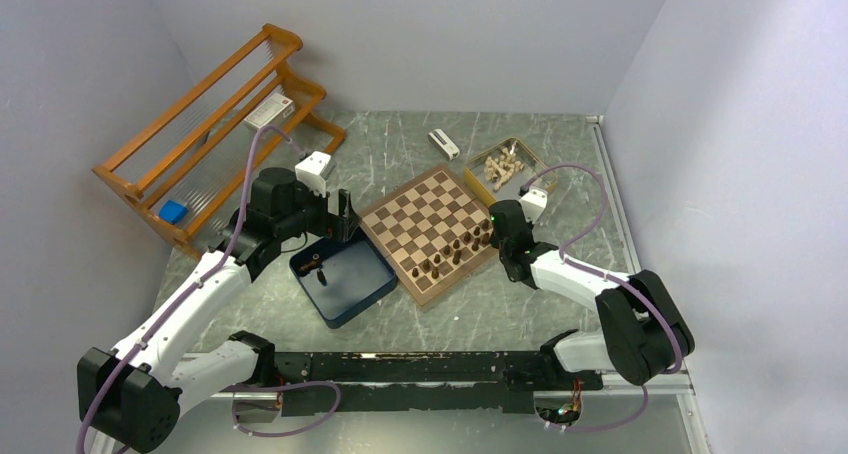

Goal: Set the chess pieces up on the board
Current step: Place the chess piece on the chessboard.

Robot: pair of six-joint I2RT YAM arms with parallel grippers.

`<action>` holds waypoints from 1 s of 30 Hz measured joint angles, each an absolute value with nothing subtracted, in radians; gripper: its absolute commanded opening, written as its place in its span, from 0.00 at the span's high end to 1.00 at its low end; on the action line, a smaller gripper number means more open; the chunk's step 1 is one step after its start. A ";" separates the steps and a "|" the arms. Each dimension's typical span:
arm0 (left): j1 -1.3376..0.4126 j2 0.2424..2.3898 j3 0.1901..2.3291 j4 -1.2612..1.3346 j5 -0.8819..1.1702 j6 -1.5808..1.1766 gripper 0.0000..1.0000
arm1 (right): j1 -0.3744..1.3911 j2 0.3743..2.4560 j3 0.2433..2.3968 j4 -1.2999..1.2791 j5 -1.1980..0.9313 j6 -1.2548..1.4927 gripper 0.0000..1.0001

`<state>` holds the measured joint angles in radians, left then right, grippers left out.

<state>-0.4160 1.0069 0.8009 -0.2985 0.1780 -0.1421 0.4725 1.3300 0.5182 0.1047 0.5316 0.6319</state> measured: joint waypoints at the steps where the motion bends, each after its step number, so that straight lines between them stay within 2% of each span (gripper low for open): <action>1: -0.416 1.007 0.801 -0.299 0.178 -0.142 0.00 | 0.472 1.330 0.518 0.105 0.531 0.632 0.93; 11: -0.416 1.007 0.801 -0.299 0.178 -0.142 0.00 | 0.474 1.327 0.518 0.099 0.531 0.632 0.92; 30: -0.416 1.007 0.801 -0.299 0.178 -0.142 0.00 | 0.478 1.327 0.522 0.092 0.531 0.624 0.82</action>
<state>-0.4160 1.0069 0.8009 -0.2985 0.1776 -0.1421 0.4782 1.3266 0.5217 0.0917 0.5308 0.6239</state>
